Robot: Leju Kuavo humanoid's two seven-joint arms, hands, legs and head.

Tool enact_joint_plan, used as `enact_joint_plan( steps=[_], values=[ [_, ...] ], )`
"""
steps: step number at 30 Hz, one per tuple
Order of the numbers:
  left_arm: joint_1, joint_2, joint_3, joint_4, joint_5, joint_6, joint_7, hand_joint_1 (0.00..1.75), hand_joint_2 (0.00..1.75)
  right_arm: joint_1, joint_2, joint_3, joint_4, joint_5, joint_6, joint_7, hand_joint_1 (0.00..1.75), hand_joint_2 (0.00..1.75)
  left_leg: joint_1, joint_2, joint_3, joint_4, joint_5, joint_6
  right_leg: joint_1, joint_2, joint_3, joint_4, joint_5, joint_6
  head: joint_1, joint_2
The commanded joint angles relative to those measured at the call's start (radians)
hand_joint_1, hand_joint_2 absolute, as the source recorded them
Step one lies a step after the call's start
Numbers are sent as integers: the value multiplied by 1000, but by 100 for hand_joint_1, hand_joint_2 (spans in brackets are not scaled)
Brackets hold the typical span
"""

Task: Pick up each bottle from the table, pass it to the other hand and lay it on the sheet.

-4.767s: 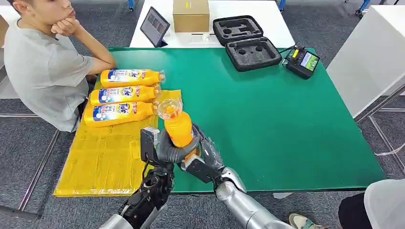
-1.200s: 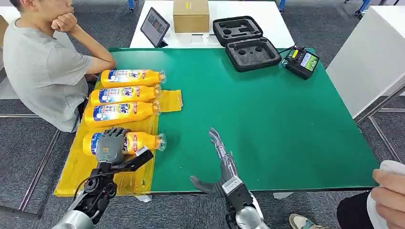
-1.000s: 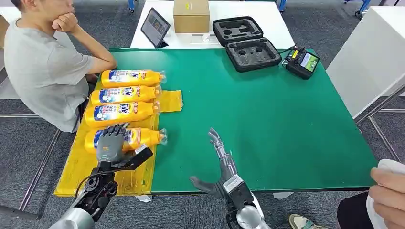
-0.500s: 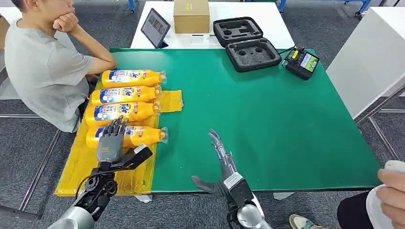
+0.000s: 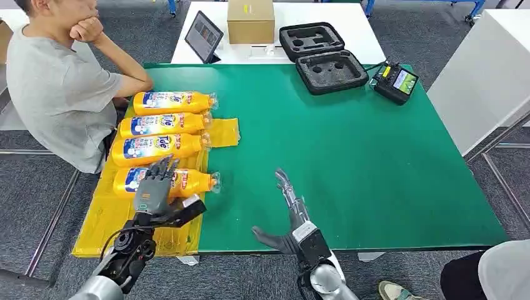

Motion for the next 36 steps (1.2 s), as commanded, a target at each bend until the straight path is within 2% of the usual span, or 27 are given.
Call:
enact_joint_plan(
  steps=[1, 7, 11, 13, 19, 26, 31, 36],
  values=[
    [91, 24, -86, -96, -6, -32, 8, 0, 175, -20, 10, -35, 57, 1, -2, 2, 0, 175, 1, 3, 5, -1, -2, -2, 1, 4, 4, -1, -1, -2, 0, 0],
    [91, 24, -86, -96, -6, -32, 8, 0, 175, -20, 10, -35, 57, 1, -2, 2, 0, 175, 0, 1, 2, -1, -1, -1, 0, 2, 2, -1, 0, -1, 0, 0],
    [197, 79, -152, -315, 3, -138, 53, 0, 175, -4, 6, -50, 45, -6, -6, 2, 0, 175, 1, 3, 4, -1, -2, -2, 1, 4, 3, -1, -1, -2, 0, 0],
    [245, 135, -199, -403, -41, -215, 97, 0, 175, -1, 6, -53, 38, -10, -3, 2, 0, 175, 1, 5, 5, -1, -3, -2, 1, 6, 3, -1, -1, -2, 0, 0],
    [292, 158, -212, -512, -47, -222, 122, 0, 175, 6, 13, -56, 37, -1, -8, 2, 0, 175, 1, 3, 3, -1, -2, -2, 1, 4, 1, -1, -1, -1, 0, 0],
    [316, 128, -235, -581, 129, -225, 1, 0, 175, 14, 8, -55, 26, 1, -15, 2, 0, 175, 1, 1, 1, -1, -3, -3, 1, 2, -1, -1, -1, -1, 0, 0],
    [336, 71, -178, -609, 474, -191, -137, 0, 175, 55, -1, -25, -83, 9, -35, 2, 0, 175, 2, 0, 1, 1, -4, -4, 2, 1, 0, 0, -3, -2, 0, 0],
    [361, 11, -180, -604, 697, -255, -205, 0, 175, 72, 7, -40, -102, -34, 13, 2, 0, 175, 2, 1, 1, 0, -4, -3, 1, 1, 0, 0, -2, -2, 0, 0]
  ],
)
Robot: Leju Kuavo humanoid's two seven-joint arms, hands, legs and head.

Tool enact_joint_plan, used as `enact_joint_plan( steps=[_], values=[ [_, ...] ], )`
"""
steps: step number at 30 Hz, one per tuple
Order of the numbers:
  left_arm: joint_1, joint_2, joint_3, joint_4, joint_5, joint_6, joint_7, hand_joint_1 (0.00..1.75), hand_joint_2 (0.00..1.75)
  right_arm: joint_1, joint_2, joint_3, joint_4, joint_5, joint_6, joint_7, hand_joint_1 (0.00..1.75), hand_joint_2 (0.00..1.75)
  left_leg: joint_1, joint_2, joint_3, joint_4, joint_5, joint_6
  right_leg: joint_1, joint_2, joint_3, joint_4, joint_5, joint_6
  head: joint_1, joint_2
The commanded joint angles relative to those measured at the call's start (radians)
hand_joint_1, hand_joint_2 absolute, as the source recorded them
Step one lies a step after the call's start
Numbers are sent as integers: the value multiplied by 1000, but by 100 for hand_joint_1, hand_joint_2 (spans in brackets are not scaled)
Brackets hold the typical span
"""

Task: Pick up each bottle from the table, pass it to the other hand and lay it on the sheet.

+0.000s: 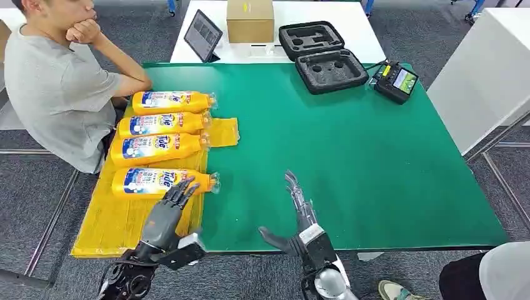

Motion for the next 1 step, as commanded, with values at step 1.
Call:
enact_joint_plan(
  steps=[1],
  values=[
    [36, -97, 10, -8, 277, -75, -80, 0, 175, 24, 11, -10, -56, -40, 32, 2, 0, 175, 1, -1, 2, 0, -1, -1, 1, 0, 2, 0, -1, -1, 0, 0]
  ],
)
